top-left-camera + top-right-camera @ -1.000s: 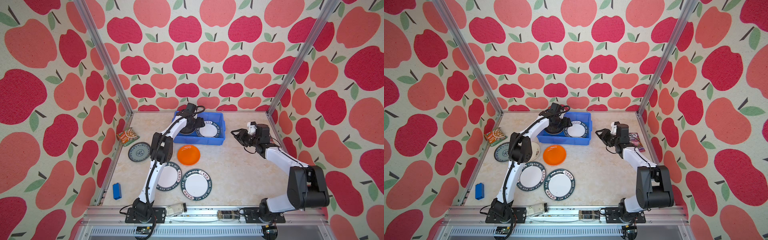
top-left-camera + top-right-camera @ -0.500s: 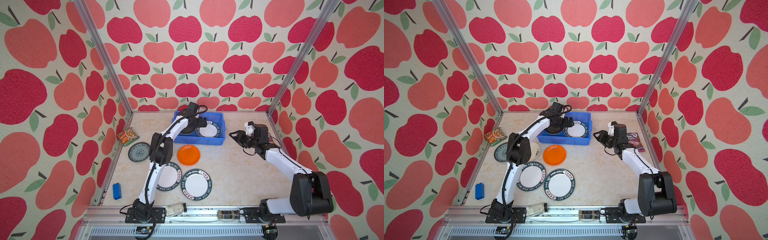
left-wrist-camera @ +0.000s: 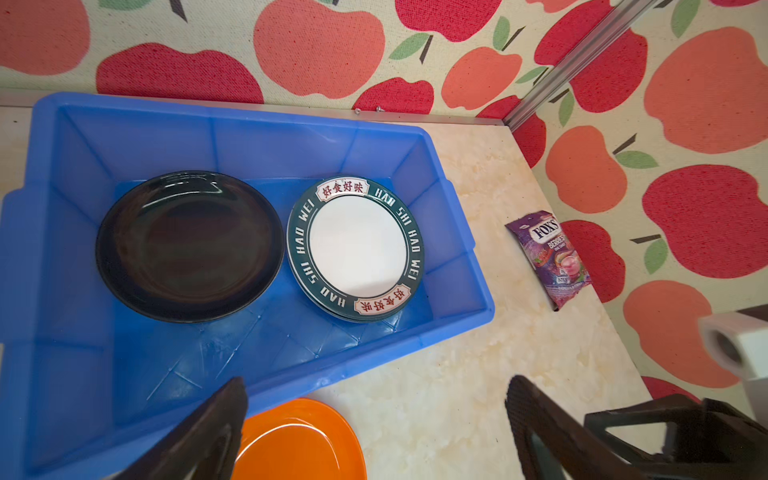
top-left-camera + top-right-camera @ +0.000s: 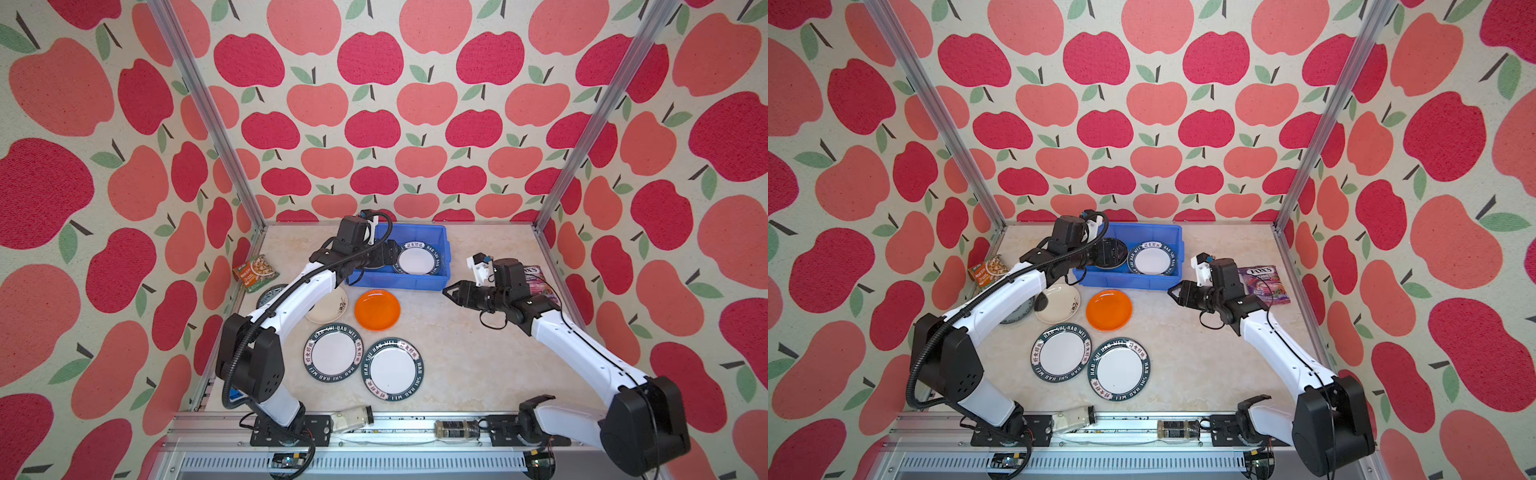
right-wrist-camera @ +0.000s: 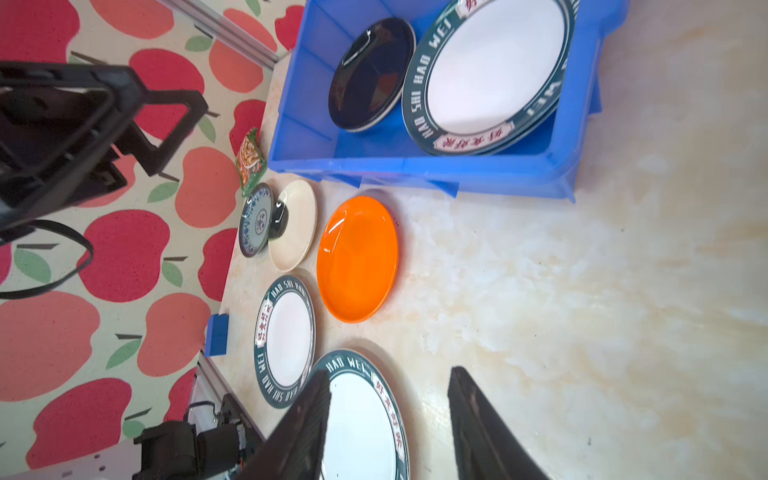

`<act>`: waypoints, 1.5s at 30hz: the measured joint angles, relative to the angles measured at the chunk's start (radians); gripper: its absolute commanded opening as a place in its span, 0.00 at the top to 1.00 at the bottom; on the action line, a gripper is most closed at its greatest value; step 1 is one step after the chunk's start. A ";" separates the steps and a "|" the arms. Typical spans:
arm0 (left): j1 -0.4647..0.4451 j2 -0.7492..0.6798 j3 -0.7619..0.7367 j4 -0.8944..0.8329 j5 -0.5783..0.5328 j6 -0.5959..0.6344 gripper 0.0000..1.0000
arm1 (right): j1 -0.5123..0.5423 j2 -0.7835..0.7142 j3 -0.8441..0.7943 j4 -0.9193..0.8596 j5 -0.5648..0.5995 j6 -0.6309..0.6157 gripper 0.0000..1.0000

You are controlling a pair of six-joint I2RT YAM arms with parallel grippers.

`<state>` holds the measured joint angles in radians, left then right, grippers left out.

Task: Place the plates into the plastic bin on the countertop
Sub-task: 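Move the right gripper to another green-rimmed plate while the left arm draws back, then close the right gripper on the plate's rim and tilt it up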

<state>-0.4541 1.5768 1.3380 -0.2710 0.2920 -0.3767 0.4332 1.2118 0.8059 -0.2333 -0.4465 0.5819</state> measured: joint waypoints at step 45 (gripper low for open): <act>-0.039 -0.333 -0.573 0.053 0.274 -0.134 0.04 | 0.297 0.329 -0.259 0.248 -0.188 0.161 0.76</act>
<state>-0.4927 1.2442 0.7650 -0.2184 0.5663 -0.5106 0.7300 1.5410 0.5472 0.0147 -0.6350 0.7425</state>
